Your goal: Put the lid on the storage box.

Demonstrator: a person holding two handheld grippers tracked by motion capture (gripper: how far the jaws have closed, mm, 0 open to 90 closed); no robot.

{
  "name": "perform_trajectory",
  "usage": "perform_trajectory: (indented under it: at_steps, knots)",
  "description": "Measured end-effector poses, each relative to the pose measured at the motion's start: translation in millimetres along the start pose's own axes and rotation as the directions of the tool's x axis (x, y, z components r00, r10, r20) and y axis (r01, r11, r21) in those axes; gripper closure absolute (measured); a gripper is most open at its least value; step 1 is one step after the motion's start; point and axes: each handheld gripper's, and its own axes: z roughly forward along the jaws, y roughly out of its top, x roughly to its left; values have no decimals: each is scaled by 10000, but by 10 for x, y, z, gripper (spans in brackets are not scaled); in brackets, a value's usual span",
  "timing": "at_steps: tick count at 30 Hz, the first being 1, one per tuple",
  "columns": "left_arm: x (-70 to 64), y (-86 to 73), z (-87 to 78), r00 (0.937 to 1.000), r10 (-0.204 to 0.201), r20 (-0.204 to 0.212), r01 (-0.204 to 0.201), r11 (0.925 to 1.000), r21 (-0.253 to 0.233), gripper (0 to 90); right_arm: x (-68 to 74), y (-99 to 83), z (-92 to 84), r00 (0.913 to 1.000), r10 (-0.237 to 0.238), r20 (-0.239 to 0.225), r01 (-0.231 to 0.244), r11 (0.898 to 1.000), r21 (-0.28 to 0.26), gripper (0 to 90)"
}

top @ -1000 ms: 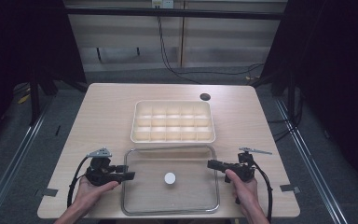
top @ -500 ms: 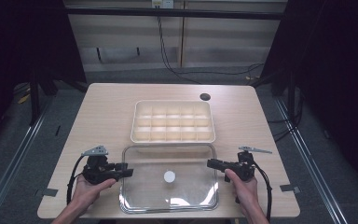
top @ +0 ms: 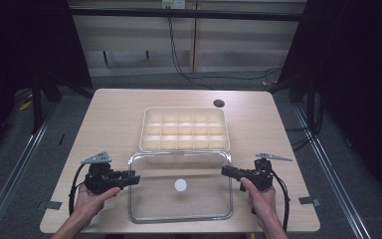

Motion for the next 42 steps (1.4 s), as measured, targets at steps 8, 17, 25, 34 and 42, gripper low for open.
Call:
perform_trajectory:
  at_steps: [8, 17, 25, 34, 42]
  knots:
    - [-55, 50, -46, 9993, 330, -176, -335, 9989, -339, 651, 36, 51, -34, 9996, -260, -67, 258, 9994, -210, 711]
    - [-78, 172, -104, 9979, 421, -501, -454, 9968, -663, 685, 93, 140, -49, 9993, -373, -22, 372, 9987, -340, 718]
    - [-66, 259, -111, 9980, 460, -440, -492, 9959, -762, 700, 109, 223, -70, 9990, -440, 63, 443, 9976, -541, 715]
    - [-50, 421, -156, 9977, 536, -419, -580, 9920, -1121, 703, 185, 405, -85, 9972, -712, 207, 728, 9931, -920, 712]
    - [-41, 556, -198, 9970, 625, -458, -682, 9887, -1335, 704, 177, 492, -68, 9976, -676, 114, 684, 9914, -1114, 709]
